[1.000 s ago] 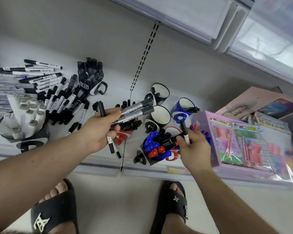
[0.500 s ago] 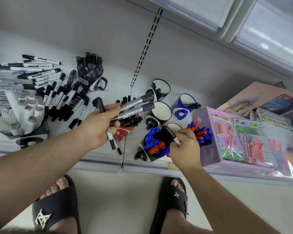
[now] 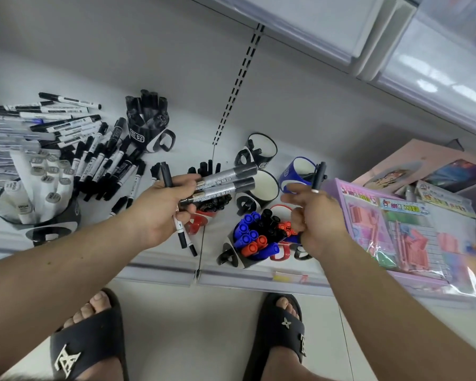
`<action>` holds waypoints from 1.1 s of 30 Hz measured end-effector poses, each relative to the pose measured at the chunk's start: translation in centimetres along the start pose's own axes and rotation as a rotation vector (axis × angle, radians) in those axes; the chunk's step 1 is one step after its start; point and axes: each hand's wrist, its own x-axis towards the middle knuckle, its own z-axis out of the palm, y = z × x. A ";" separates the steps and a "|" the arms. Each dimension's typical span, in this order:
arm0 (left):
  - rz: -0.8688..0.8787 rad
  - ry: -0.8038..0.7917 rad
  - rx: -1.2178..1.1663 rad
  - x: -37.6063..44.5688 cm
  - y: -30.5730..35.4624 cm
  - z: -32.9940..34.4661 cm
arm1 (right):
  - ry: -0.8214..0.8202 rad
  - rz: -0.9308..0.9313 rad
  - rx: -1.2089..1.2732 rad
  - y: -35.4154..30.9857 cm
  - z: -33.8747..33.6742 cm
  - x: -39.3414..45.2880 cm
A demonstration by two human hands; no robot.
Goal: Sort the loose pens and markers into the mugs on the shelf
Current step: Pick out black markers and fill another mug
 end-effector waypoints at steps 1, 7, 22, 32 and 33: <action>0.000 -0.008 -0.002 0.0 -0.1 0.1 | -0.070 0.033 0.038 -0.6 0.3 0.0; 0.036 -0.022 0.028 -0.2 0.4 -0.3 | -0.269 0.047 -0.168 -1.3 3.6 -1.2; 0.021 0.010 -0.153 0.5 4.0 -3.8 | -0.295 0.132 0.065 -2.0 10.8 0.8; 0.025 0.287 -0.266 3.1 5.4 -5.7 | -0.124 -0.425 -0.206 -8.0 22.0 5.7; 0.024 0.281 -0.264 3.3 5.4 -5.7 | -0.139 -0.474 -0.234 -8.4 23.1 6.1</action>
